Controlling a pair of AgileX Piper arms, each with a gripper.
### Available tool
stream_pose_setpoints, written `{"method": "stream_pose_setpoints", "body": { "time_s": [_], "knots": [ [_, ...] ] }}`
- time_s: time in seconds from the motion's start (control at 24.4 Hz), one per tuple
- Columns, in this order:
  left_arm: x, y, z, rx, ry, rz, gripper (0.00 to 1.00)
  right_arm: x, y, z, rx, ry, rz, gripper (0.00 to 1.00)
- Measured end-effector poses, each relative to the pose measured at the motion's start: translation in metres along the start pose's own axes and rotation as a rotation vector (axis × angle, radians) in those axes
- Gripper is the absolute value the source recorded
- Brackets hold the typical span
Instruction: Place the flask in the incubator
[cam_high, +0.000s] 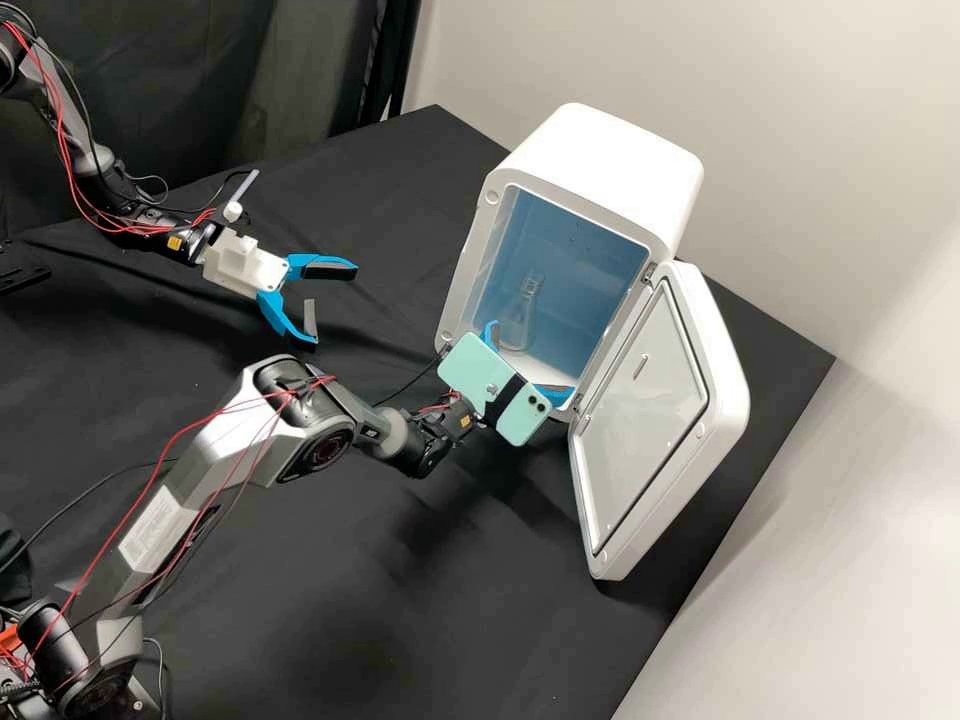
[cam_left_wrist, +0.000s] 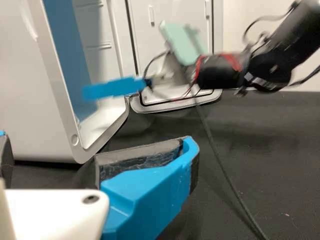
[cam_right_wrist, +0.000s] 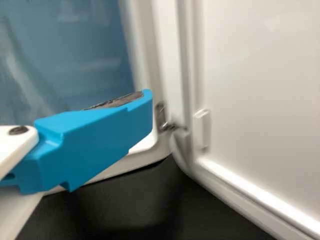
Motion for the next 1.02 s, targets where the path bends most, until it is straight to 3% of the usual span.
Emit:
{"method": "stream_pose_setpoints", "body": {
  "time_s": [0.12, 0.16, 0.25, 0.33, 0.41, 0.49, 0.66, 0.78, 1.02],
  "knots": [
    [-0.001, -0.0029, 0.004, 0.016, 0.009, -0.006, 1.00, -0.029, 0.017, -0.012, 0.007, 0.058, 0.125, 1.00],
    [-0.002, -0.0041, 0.005, 0.023, 0.010, -0.010, 1.00, -0.041, 0.023, -0.017, 0.008, 0.093, 0.167, 1.00],
    [-0.002, -0.0045, 0.005, 0.020, 0.010, -0.006, 1.00, -0.064, 0.030, -0.024, 0.010, 0.138, 0.219, 1.00],
    [-0.004, -0.0056, 0.007, 0.016, 0.006, 0.000, 1.00, -0.077, 0.034, -0.026, 0.023, 0.135, 0.226, 1.00],
    [-0.008, -0.0060, 0.010, 0.011, -0.010, 0.029, 1.00, -0.100, 0.039, -0.026, 0.086, 0.113, 0.223, 1.00],
    [-0.012, -0.0080, 0.017, -0.003, -0.032, 0.052, 1.00, -0.119, 0.043, -0.028, 0.109, 0.098, 0.225, 1.00],
    [-0.017, -0.0097, 0.027, -0.004, -0.062, 0.040, 1.00, -0.138, 0.045, -0.031, 0.120, 0.091, 0.221, 1.00],
    [-0.018, -0.0087, 0.032, 0.002, -0.083, 0.043, 1.00, -0.148, 0.050, -0.031, 0.147, 0.089, 0.227, 1.00],
    [-0.018, -0.0087, 0.032, -0.003, -0.083, 0.043, 1.00, -0.165, 0.058, -0.033, 0.207, 0.092, 0.253, 1.00]
  ]
}}
